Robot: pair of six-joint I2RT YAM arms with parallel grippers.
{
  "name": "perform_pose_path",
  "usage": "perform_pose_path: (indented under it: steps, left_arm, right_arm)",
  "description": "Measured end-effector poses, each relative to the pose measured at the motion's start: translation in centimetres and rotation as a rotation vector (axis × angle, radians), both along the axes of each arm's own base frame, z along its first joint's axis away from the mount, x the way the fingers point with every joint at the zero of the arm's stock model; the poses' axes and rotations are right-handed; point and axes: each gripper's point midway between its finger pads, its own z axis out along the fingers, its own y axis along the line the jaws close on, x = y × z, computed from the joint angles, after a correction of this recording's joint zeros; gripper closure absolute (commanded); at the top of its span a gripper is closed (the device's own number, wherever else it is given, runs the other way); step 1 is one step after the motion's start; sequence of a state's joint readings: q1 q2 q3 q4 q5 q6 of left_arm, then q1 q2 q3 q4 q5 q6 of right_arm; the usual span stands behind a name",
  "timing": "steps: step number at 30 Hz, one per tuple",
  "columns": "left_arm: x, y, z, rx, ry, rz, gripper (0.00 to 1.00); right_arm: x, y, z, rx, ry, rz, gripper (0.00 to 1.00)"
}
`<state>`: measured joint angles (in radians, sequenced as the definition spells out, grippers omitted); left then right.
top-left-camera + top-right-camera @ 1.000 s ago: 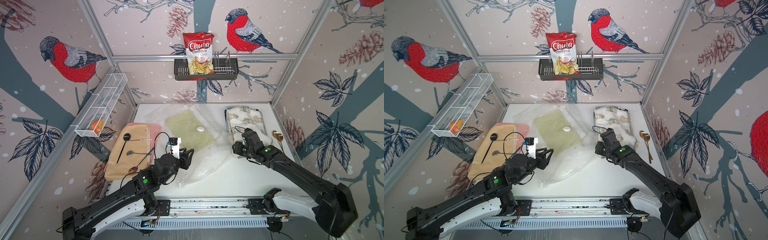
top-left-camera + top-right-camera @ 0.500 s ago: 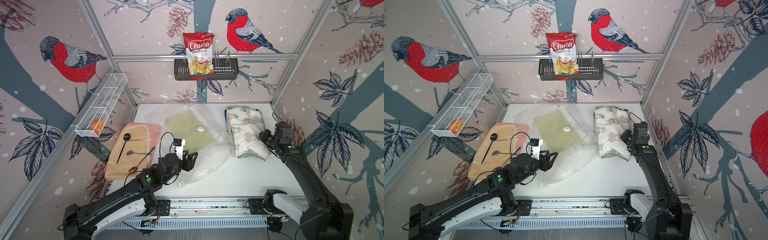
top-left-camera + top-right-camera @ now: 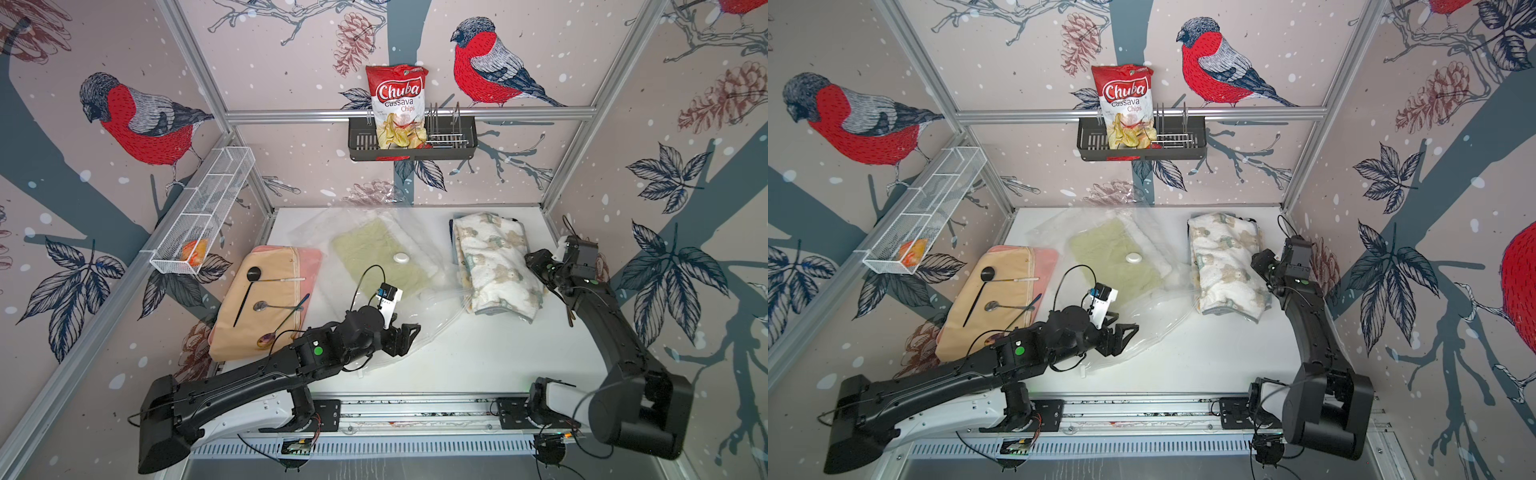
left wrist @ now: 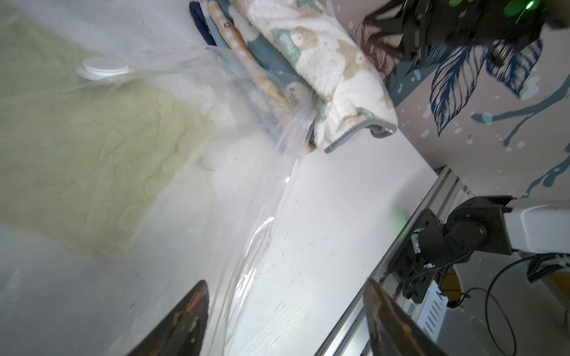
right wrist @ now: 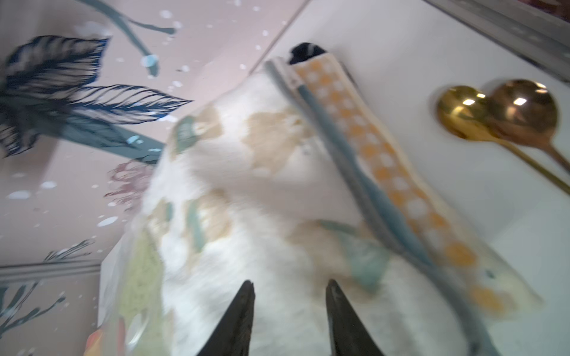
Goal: Take the blanket out of the vacuum bag
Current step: Place the blanket at the center of the board, then open the vacuum bag at the center of the board.
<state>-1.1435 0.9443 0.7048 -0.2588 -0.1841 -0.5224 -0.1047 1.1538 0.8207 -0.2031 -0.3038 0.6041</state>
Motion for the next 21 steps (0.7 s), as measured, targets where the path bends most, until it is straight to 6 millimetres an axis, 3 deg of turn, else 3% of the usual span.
perform_pose_path:
  steps: [4,7,8,12,13,16,18,21]
  left_arm:
    - [0.3,0.5,-1.0,0.173,-0.047,0.064,0.19]
    - [1.5,1.2,-2.4,0.311,-0.083,0.131,0.22]
    - [1.9,1.2,-3.1,0.364,-0.091,0.148,0.27]
    - [3.1,0.7,-5.1,0.533,-0.13,0.161,0.67]
    - [3.4,0.4,-5.4,0.564,-0.142,0.165,0.74]
    - [4.3,0.1,-6.3,0.656,-0.182,0.163,0.76]
    - [4.9,0.1,-6.0,0.7,-0.208,0.189,0.84]
    - [5.9,0.1,-5.2,0.732,-0.25,0.226,1.0]
  right_arm:
    - [-2.5,5.6,1.0,0.043,-0.049,0.155,0.53]
    - [-5.3,8.2,0.6,0.086,-0.06,0.215,0.53]
    - [-6.4,9.4,0.4,0.106,-0.063,0.246,0.53]
    - [-10.5,13.3,-0.3,0.195,-0.091,0.344,0.61]
    - [-11.6,14.2,-1.1,0.217,-0.092,0.349,0.66]
    - [-15.2,17.4,-4.4,0.279,-0.041,0.412,0.78]
    - [-17.2,19.1,-6.8,0.284,0.012,0.431,0.85]
    - [-18.8,21.1,-7.6,0.267,0.017,0.435,0.9]
